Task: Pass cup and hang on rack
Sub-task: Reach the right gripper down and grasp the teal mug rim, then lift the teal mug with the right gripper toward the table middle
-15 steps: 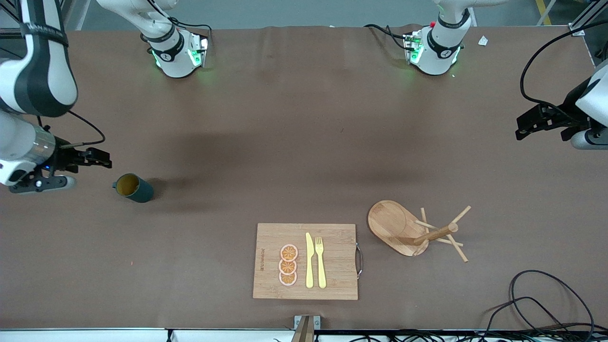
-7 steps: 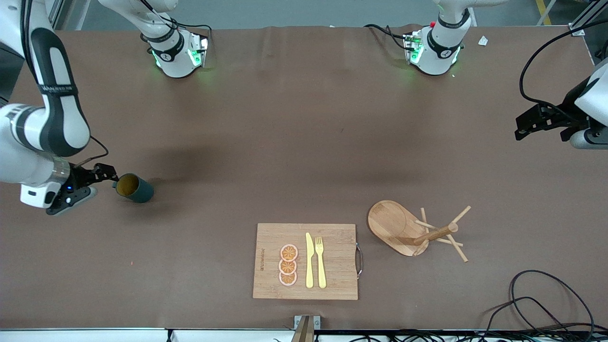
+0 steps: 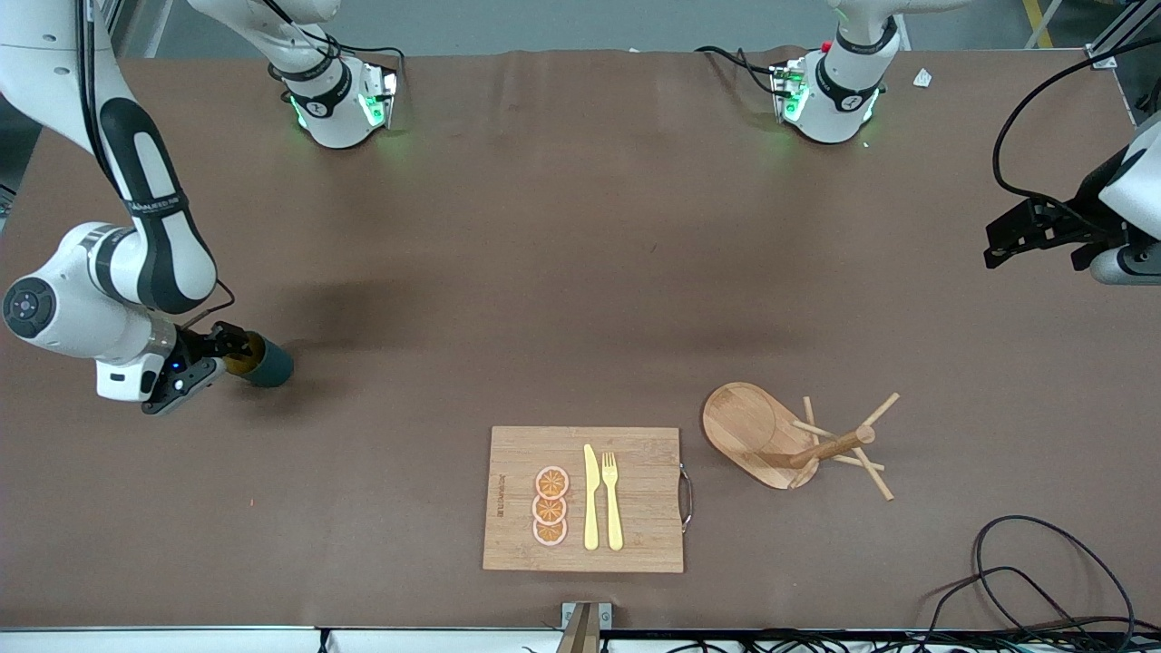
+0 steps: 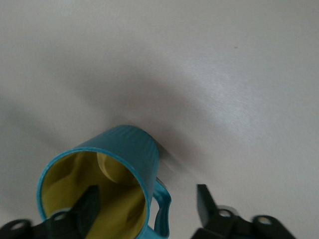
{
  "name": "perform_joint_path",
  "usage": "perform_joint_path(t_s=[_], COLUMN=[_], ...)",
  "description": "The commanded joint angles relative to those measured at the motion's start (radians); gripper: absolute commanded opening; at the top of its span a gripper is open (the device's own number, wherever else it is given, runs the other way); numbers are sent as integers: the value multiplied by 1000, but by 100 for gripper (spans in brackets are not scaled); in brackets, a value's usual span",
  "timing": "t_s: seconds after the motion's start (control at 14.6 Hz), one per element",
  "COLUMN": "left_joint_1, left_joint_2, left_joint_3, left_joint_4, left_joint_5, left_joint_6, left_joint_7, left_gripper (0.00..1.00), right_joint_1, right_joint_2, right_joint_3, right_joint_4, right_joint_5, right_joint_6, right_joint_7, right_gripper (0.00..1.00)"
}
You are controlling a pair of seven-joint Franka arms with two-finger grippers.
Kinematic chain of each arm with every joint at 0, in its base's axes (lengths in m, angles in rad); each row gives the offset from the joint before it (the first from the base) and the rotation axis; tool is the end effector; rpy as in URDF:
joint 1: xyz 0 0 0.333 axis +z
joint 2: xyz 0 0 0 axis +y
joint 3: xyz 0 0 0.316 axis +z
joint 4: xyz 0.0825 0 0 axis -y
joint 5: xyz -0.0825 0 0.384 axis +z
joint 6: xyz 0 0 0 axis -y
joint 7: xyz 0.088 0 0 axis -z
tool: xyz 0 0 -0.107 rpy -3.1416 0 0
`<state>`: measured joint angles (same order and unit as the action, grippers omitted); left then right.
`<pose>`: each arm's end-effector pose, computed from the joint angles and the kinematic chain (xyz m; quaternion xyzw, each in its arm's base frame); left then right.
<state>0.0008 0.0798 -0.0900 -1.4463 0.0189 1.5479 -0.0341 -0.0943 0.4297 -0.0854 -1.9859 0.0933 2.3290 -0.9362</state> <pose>0.5757 -0.0471 0.6361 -0.9996 0.0270 -0.0114 0.0052 0.5927 -0.1047 0.2402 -0.9392 -0.3405 0.0279 0.0346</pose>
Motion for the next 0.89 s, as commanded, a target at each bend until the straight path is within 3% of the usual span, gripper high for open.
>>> perform_joint_path(t_s=[0.0, 0.07, 0.14, 0.27, 0.41, 0.82], left_joint_1=[2, 2, 2, 2, 2, 4], left_joint_2=[5, 6, 11, 14, 15, 17], left_joint_3=[0, 0, 0, 0, 0, 0], left_joint_4=[15, 15, 17, 23, 23, 23], left_joint_5=[-7, -7, -7, -7, -7, -8], left_joint_6=[3, 3, 3, 3, 3, 4], left_joint_7=[13, 14, 16, 14, 16, 16], left_gripper=[100, 100, 100, 100, 100, 100], right_joint_1=[8, 10, 16, 22, 45, 267], right_joint_2=[3, 3, 3, -3, -22, -137], right_joint_3=[3, 3, 3, 1, 3, 4], right_joint_4=[-14, -14, -13, -1, 42, 48], right_joint_5=[11, 11, 11, 11, 11, 11], right_joint_6=[23, 20, 13, -19, -149, -270], right_joint_7=[-120, -157, -161, -139, -15, 435], right_gripper=[35, 13, 0, 0, 0, 0])
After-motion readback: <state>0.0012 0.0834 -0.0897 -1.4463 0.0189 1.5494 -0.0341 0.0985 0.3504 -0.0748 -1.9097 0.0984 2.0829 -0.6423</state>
